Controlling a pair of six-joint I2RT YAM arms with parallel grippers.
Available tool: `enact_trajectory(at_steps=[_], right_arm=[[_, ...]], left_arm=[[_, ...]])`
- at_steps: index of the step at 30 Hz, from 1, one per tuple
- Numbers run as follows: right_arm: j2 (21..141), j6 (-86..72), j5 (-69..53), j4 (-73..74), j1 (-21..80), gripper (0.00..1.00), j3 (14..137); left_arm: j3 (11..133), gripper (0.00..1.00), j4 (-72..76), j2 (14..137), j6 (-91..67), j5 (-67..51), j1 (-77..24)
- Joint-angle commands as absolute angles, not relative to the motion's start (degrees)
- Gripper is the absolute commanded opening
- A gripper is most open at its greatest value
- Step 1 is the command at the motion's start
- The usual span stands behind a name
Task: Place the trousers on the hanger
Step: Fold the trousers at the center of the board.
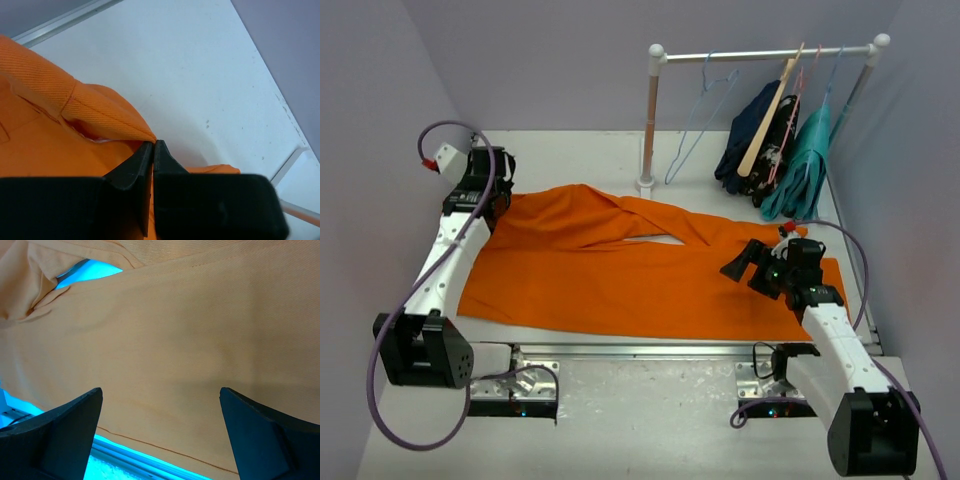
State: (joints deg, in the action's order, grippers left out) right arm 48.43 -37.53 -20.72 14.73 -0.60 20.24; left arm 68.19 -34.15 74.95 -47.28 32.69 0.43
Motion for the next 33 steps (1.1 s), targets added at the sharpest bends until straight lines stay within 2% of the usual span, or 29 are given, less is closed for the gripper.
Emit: enact_trajectory(at_steps=[1,4,7,11,12,15,21,31,33], right_arm=[[50.63,-36.35,-23.18,10.1,-0.44,0.99,23.64],[53.33,-35.81,-24.03,7.86,1.98,0.97,24.45],[61.91,-31.15,-12.67,8.7,12.14,0.89,30.17],[73.89,-22.0,-0.81,10.48,23.48,0.62,40.99],[77.94,-20.38,4.13,10.7,26.05,0.58,43.78],[85.59,-16.47,11.97,9.27,29.67,0.57,48.09],[101.67,-7.48,15.81,5.95,30.7,0.55,58.89],[110.43,-1.01,21.99,3.96,32.84,0.56,64.56],[111.13,-0.47,24.34,3.83,33.24,0.52,64.73]], left_arm=[[57.74,0.0,-27.96,66.17,-50.24,32.83,0.73],[51.81,0.0,-27.46,59.79,-50.79,32.17,0.75],[47.01,0.0,-28.94,52.13,-51.35,32.27,0.79],[44.47,0.0,-30.02,47.53,-50.07,31.55,0.79],[44.09,0.0,-30.08,47.59,-49.37,31.26,0.79],[43.59,0.0,-31.07,48.47,-48.21,30.63,0.79],[40.56,0.0,-29.25,46.81,-46.34,27.56,0.85],[39.47,0.0,-28.3,45.53,-43.43,26.63,0.88],[39.38,0.0,-28.35,45.42,-43.22,26.94,0.88]])
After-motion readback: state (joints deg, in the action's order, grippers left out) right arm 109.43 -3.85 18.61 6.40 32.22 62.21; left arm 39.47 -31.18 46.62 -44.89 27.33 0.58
